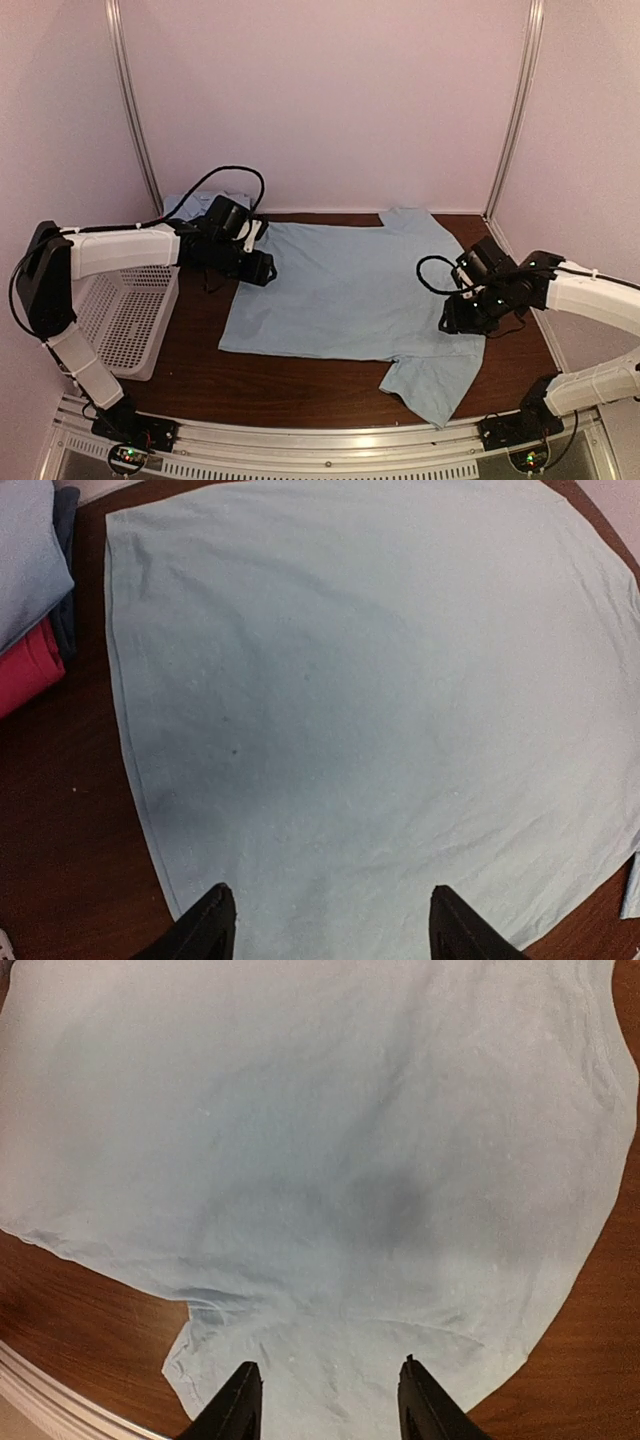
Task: Fold and stack the mixed laundry pile
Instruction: Pick up the flattened T-shirt from the center of the board.
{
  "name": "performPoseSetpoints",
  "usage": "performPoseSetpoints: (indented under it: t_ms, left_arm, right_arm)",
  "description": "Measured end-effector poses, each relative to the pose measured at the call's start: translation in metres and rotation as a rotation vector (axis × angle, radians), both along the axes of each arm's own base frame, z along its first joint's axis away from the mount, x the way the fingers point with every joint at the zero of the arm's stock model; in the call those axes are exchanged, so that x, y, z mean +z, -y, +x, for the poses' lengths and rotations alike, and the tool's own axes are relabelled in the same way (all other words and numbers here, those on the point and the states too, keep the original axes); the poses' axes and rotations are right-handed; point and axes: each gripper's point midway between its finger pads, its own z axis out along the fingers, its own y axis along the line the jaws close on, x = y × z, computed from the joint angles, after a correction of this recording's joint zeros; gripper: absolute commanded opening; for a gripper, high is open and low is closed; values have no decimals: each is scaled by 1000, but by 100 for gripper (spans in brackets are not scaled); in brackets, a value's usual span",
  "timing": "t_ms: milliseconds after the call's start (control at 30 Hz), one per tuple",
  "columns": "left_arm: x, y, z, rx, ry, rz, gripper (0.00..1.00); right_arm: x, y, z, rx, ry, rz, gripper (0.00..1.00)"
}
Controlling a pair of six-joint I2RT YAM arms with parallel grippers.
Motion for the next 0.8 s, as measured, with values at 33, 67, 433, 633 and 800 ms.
performPoseSetpoints:
  t_ms: [33, 67, 433, 633, 800]
  left_arm:
    - [-8, -2, -8, 8, -17, 12, 67]
    - [-13, -2, -13, 12, -28, 17, 67]
    - [2, -9, -28, 93, -7, -47, 68]
    - [4, -10, -27, 112, -4, -55, 68]
    - [4, -10, -26, 119, -3, -56, 69]
  right_arm:
    - [-4, 3, -13, -25, -22, 10, 43]
    - [-7, 5, -25, -49, -38, 24, 42]
    - [-57, -11, -113, -218, -239, 58, 36]
    - [-74, -13, -135, -329, -293, 68, 35]
    - [-87, -2, -156, -399, -330, 39, 35]
